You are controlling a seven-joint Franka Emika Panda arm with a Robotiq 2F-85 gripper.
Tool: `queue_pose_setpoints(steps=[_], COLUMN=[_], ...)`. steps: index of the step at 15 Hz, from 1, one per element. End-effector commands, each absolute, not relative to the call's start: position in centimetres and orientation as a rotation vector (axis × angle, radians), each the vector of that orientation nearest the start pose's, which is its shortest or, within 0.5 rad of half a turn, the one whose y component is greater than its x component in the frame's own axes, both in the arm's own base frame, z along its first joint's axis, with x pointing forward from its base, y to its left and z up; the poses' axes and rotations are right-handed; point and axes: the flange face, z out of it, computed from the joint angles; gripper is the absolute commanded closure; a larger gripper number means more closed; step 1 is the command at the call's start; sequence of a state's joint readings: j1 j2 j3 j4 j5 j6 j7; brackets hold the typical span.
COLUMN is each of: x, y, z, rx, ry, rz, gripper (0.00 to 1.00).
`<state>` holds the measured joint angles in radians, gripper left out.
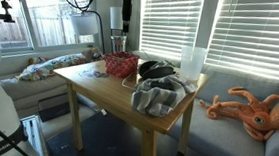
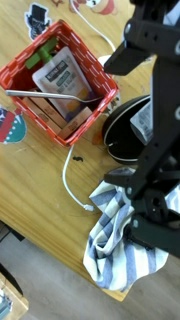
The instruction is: Pick up the toy car from the towel and put it in the red basket.
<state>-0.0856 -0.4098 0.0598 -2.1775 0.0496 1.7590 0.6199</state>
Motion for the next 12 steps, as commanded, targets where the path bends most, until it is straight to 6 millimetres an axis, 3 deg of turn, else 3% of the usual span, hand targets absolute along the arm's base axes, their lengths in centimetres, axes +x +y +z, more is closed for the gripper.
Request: queue_pose_setpoints(steps=[1,6,12], x=[41.9,40.2,39.1], y=[-4.8,-10.0,-14.2], z=[54.7,51.0,46.5], rx=[-2.815,-2.688,-2.533], ry=[1.066,1.262,1.564], rz=[-0.048,-0.05,-0.023], gripper=[0.0,0.0,0.0])
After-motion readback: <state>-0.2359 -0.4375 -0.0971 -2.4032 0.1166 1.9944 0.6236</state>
